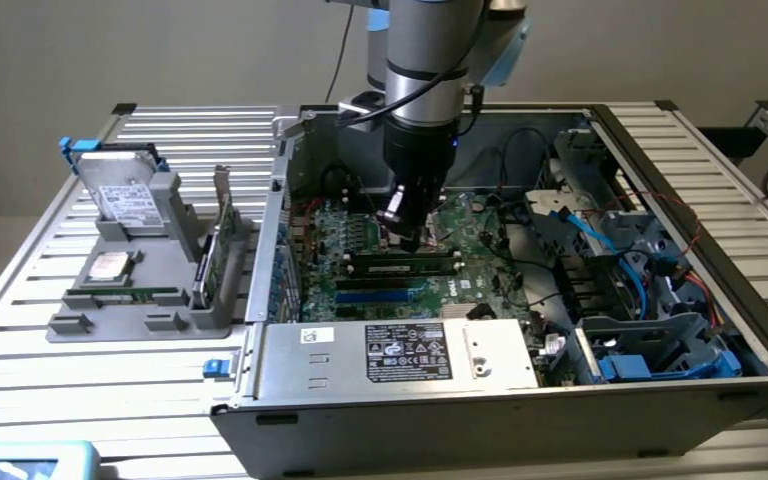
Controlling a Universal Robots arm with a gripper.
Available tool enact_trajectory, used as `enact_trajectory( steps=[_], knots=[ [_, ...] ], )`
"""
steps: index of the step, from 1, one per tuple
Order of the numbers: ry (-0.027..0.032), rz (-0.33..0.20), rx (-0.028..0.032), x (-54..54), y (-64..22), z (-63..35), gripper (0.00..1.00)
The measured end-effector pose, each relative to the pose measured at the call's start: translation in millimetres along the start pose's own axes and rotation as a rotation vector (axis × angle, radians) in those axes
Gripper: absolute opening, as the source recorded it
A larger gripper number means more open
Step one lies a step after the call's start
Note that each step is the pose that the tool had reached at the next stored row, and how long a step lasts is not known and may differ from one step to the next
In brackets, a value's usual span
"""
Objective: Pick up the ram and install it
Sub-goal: 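Press down the ram until it locks into place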
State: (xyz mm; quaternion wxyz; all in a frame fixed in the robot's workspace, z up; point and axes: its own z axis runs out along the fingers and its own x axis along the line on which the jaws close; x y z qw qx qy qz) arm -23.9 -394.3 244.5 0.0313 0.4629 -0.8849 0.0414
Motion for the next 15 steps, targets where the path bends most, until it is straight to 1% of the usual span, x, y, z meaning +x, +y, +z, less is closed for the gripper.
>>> enact_trajectory(
  steps=[7,15],
  knots=[
    [0.0031,0.095,-0.0098,0.0,0.0,0.0,0.11],
    [0.008,0.207,-0.0202,0.0,0.0,0.0,0.11]
  ],
)
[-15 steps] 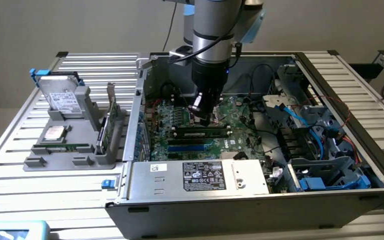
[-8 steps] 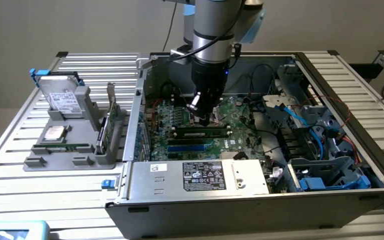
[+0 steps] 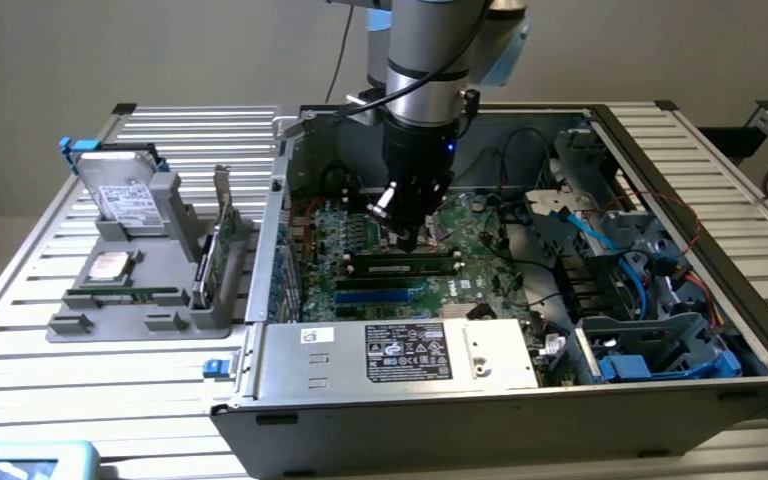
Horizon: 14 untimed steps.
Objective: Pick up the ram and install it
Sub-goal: 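Press down the ram until it locks into place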
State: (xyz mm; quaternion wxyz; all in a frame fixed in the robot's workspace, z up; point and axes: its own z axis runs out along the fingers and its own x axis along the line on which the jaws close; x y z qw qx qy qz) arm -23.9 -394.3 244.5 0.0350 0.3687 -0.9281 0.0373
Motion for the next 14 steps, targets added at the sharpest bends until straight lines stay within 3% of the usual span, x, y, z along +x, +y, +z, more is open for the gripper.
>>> enact_trajectory(
  steps=[9,14],
  knots=[
    [0.0031,0.11,-0.0083,0.0,0.0,0.0,0.11],
    [-0.0019,0.154,-0.0033,0.0,0.0,0.0,0.11]
  ],
)
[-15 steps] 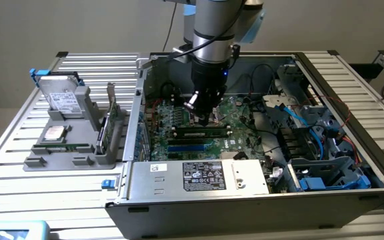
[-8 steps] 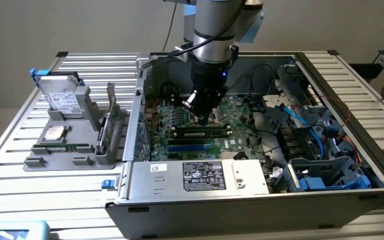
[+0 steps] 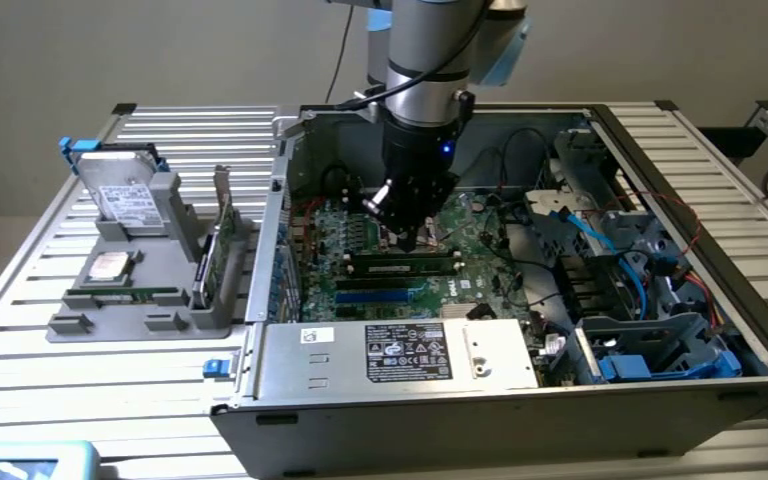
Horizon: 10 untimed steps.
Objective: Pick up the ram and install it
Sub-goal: 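Press down the ram until it locks into place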
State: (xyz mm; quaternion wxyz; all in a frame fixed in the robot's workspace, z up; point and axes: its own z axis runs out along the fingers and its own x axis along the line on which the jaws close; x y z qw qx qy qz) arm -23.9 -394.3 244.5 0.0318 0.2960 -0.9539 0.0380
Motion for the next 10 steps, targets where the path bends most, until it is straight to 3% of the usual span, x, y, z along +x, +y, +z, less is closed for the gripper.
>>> enact_trajectory(
  steps=[10],
  knots=[
    [-0.0044,0.103,-0.0011,0.0,-0.1,0.0,0.11]
  ],
)
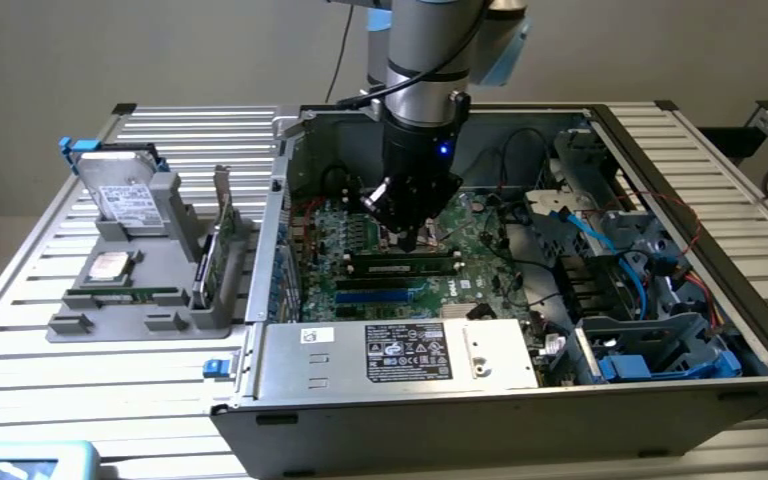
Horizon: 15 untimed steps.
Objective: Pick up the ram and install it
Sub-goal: 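Press down the ram until it locks into place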
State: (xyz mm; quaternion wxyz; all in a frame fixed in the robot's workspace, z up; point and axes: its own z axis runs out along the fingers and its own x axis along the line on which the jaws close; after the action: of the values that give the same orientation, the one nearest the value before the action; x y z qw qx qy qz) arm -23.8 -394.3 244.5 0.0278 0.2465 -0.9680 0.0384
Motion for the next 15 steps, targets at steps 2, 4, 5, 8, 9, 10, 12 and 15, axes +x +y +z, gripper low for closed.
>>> enact_trajectory(
  steps=[2,4,5,8,9,10,12,15],
  knots=[
    [-0.0021,0.02,0.0005,0.0,0.0,0.0,0.11],
    [-0.003,0.039,0.0004,0.0,0.1,0.0,0.11],
    [-0.0032,0.049,0.0003,0.0,0.0,0.0,0.11],
    [-0.0035,0.079,-0.0001,0.1,0.0,0.0,0.11],
    [-0.0036,0.09,-0.0004,0.1,0.1,0.0,0.11],
    [-0.0037,0.099,-0.0005,0.1,0.1,0.0,0.11],
    [-0.0041,0.115,0.0003,0.1,0.0,0.0,0.11],
    [-0.005,0.135,0.0059,0.1,0.1,0.0,0.11]
  ],
)
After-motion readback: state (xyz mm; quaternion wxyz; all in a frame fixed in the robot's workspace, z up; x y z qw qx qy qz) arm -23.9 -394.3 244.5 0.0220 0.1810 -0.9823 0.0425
